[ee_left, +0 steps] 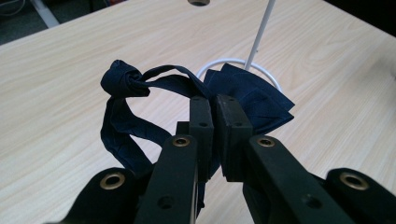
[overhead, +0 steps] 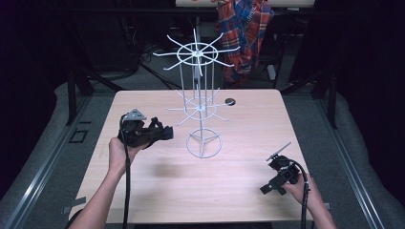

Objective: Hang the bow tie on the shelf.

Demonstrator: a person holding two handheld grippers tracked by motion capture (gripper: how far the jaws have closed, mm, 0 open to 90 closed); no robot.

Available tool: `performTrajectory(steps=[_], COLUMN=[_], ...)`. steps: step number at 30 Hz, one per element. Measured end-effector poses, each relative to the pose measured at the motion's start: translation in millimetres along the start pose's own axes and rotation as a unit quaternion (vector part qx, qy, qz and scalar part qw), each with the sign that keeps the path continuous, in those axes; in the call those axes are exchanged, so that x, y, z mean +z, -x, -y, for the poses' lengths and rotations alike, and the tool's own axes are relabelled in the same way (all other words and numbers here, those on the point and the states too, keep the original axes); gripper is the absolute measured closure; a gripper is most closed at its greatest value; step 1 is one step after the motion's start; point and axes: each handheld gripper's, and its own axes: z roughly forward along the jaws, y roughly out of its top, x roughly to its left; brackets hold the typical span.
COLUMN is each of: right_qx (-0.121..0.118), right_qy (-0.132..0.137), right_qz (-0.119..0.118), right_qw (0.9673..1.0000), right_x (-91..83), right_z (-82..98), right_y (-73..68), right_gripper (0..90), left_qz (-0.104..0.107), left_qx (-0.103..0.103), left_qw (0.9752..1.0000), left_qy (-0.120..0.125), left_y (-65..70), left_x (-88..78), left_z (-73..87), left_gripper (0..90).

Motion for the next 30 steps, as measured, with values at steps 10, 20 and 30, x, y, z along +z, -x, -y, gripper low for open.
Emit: performTrajectory(steps=[10, 20, 30], right_qx=[0.003, 0.008, 0.003], right_qy=[-0.001, 0.002, -0.004], right_qz=[0.002, -0.002, 0.001], right_qw=[1.0, 1.0, 1.0], right_x=[-0.4, 0.9, 0.3], right_z=[2.4, 2.2, 2.0], right_y=[0.9, 0.5, 1.1], right_gripper=[11.5, 11.5, 11.5], left_qz=[0.007, 0.01, 0.018], left_qx=[0.0, 0.008, 0.027], left_qw=[0.9993, 0.9985, 0.9969], left_qy=[0.036, 0.052, 0.072], left_y=[-2.0, 0.1, 4.8], left_x=[-3.8, -6.7, -11.4], left_z=[-10.8, -15.3, -23.5], left_gripper=[86.8, 87.5, 87.5])
